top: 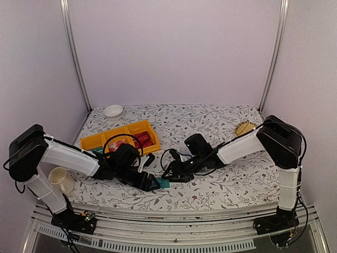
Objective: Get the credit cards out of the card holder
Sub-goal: Adjust the credit card at the center of the board.
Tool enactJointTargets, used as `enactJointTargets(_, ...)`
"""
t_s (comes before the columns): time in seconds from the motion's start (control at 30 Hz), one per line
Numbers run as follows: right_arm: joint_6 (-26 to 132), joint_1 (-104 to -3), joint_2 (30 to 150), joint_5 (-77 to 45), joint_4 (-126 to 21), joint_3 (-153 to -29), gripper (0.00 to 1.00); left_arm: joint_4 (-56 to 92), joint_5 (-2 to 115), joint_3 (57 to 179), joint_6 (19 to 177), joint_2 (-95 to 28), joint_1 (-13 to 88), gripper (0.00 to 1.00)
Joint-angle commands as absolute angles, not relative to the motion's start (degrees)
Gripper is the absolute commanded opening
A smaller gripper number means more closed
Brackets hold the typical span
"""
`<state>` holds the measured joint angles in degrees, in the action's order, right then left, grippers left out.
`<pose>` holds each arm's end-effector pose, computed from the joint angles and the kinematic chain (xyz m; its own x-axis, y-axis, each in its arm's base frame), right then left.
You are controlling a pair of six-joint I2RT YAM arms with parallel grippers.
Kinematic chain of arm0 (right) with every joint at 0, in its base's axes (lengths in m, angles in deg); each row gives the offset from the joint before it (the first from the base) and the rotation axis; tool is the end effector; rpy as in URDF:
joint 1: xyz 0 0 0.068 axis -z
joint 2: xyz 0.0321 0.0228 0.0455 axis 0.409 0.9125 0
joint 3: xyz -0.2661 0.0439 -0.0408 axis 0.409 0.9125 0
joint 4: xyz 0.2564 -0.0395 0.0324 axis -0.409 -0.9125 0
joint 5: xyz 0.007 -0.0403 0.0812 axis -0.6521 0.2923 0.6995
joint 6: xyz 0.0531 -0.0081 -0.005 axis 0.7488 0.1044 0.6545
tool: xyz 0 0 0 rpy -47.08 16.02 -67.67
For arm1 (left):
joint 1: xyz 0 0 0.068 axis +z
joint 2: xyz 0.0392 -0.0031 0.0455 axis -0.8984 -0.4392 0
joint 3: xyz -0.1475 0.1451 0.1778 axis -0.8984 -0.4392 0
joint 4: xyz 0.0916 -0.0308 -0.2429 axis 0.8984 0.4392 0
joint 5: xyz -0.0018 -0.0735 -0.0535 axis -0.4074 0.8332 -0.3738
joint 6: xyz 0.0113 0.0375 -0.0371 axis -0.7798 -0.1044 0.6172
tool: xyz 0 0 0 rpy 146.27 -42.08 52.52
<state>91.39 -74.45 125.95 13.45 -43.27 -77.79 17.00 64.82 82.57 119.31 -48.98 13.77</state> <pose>0.2404 0.3234 0.1103 -0.9482 -0.2580 -0.1853 -0.2982 0.5219 0.7992 0.1743 -0.2250 0.1280 -0.8794 0.2495 -0.4056 0.4470 0.7258 -0.5228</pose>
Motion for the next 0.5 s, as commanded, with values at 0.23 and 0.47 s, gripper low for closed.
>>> enactJointTargets(0.23, 96.8, -75.7, 127.9, 18.9, -36.6, -79.3, 0.55, 15.1, 71.1, 79.4, 118.3, -54.0, 14.2, 0.69)
enactJointTargets(0.47, 96.5, -72.5, 119.5, 16.6, -37.8, -77.7, 0.55, 14.9, 71.6, 80.4, 117.7, -55.9, 14.3, 0.69)
